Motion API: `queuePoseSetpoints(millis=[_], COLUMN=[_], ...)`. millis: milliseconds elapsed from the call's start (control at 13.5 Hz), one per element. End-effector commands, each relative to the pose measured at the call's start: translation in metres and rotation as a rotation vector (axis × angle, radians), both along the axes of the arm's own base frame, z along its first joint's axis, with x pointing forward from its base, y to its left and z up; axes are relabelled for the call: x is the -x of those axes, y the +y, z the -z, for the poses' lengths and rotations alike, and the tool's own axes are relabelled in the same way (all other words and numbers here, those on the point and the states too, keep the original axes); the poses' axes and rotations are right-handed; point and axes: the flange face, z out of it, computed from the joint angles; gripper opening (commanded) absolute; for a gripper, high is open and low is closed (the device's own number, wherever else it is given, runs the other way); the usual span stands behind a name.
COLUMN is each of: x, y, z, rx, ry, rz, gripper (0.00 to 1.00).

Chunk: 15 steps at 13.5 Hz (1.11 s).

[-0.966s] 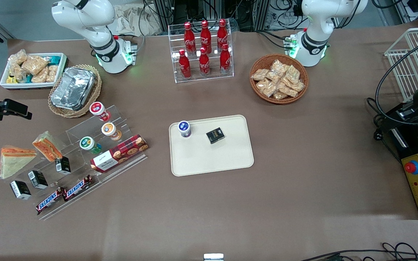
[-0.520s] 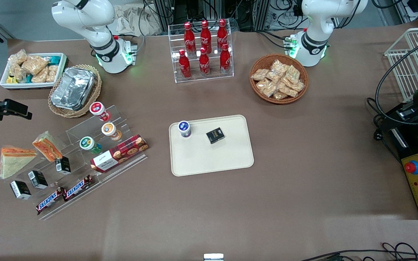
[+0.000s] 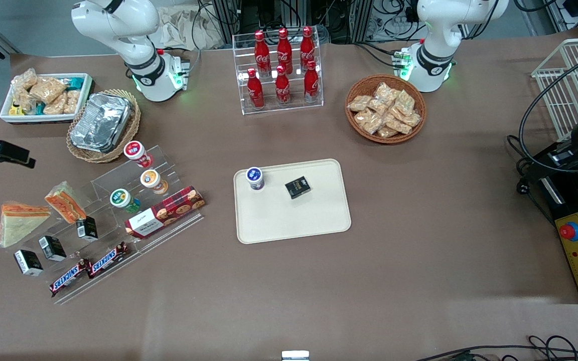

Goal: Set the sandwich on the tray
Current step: 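Move the right gripper down over the wrapped sandwich in the acrylic rack, then close the right gripper on the plastic-wrapped cucumber-carrot sandwich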

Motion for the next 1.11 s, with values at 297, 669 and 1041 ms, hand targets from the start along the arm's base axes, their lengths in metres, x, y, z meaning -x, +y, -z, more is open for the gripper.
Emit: queuePoseSetpoints(millis=[297,669,1041], x=[-0.026,-0.057,-0.073], y=[-0.079,-0.107,-0.129], z=[0.057,0.125,0.174], rx=[0.094,0.150,0.196], ry=[-0.021,-0.044,-0.093], rz=[0.445,0.663,0.705], gripper=[0.99,0.99,0.99])
